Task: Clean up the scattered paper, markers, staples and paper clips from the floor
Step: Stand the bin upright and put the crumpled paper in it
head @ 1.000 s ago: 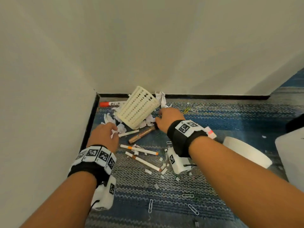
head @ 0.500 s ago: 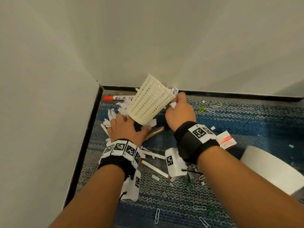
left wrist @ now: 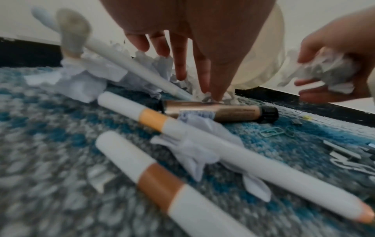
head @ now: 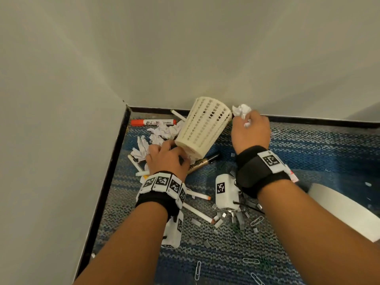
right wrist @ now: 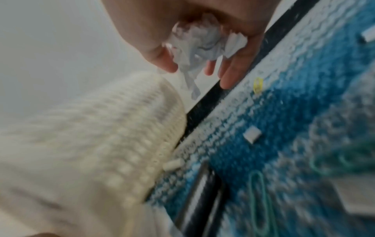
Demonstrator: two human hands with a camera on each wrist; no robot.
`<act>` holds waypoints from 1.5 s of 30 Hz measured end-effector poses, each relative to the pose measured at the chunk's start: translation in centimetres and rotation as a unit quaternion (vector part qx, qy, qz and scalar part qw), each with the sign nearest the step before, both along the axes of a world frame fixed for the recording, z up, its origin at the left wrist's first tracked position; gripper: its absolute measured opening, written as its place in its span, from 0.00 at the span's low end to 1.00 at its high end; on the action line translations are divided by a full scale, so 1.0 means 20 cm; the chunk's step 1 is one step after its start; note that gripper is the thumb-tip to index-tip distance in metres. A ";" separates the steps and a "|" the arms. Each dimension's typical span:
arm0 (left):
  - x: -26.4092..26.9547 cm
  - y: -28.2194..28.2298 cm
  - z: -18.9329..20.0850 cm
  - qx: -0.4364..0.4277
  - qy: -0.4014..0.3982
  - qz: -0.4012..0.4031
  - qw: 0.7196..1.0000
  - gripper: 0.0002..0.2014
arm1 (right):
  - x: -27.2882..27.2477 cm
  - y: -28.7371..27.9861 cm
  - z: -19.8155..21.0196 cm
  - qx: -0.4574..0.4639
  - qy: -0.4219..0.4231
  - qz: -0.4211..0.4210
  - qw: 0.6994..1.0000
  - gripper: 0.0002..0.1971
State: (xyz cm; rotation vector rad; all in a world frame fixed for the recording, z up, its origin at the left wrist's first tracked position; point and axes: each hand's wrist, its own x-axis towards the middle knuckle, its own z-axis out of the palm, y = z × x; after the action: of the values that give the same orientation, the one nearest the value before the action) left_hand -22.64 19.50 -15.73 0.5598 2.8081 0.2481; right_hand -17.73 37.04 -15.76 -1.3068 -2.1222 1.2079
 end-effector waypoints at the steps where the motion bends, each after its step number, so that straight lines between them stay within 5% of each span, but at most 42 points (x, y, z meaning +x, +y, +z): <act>1: 0.00 0.01 0.00 0.011 -0.010 -0.002 1.000 0.05 | 0.02 -0.01 0.04 0.017 0.039 -0.015 0.999 0.14; 7: 0.06 0.07 0.02 0.058 -0.054 0.034 0.996 0.08 | 0.03 -0.14 0.51 0.111 0.207 0.068 0.970 0.13; 9: 0.06 0.08 0.06 0.059 -0.087 0.038 0.994 0.09 | -0.01 -0.21 0.62 0.127 0.212 0.129 0.960 0.22; 11: 0.05 0.09 0.12 0.078 -0.108 0.049 0.990 0.10 | -0.09 -0.26 0.65 0.129 0.165 0.182 0.961 0.26; 15: 0.04 -0.01 0.21 0.109 -0.022 0.043 0.993 0.16 | -0.28 -0.34 0.56 0.163 0.041 0.292 0.941 0.12; 17: 0.00 -0.11 0.20 0.159 0.013 0.046 0.986 0.24 | -0.39 -0.34 0.49 0.143 -0.050 0.346 0.926 0.13; 22: -0.11 -0.27 0.19 0.122 0.011 0.131 0.984 0.22 | -0.49 -0.25 0.25 0.254 -0.257 0.432 0.826 0.14; 25: -0.11 -0.34 0.12 0.101 -0.002 0.111 0.989 0.09 | -0.46 -0.25 0.12 0.213 -0.312 0.473 0.796 0.19; 27: -0.08 -0.37 0.08 0.096 -0.054 0.086 0.990 0.13 | -0.45 -0.25 0.07 0.223 -0.350 0.484 0.771 0.21; 31: -0.05 -0.40 0.07 0.062 -0.139 0.062 0.986 0.32 | -0.41 -0.26 0.07 0.231 -0.337 0.439 0.800 0.21; 33: -0.05 -0.41 0.08 0.005 -0.147 0.035 0.988 0.29 | -0.39 -0.25 0.10 0.224 -0.312 0.427 0.819 0.22; 37: -0.05 -0.38 0.14 0.000 -0.052 0.070 0.996 0.03 | -0.30 -0.23 0.21 0.191 -0.250 0.409 0.857 0.18; 42: -0.01 -0.29 0.22 0.044 -0.086 0.077 0.992 0.04 | -0.12 -0.19 0.37 0.130 -0.182 0.400 0.889 0.19; 45: 0.05 -0.23 0.26 0.120 -0.098 0.051 0.987 0.19 | 0.01 -0.16 0.45 0.121 -0.141 0.389 0.902 0.18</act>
State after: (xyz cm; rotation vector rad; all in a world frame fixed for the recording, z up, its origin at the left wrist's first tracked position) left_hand -21.62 14.80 -10.48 0.4157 2.6347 0.6340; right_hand -17.50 33.92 -6.78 -0.5324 -3.0437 0.9798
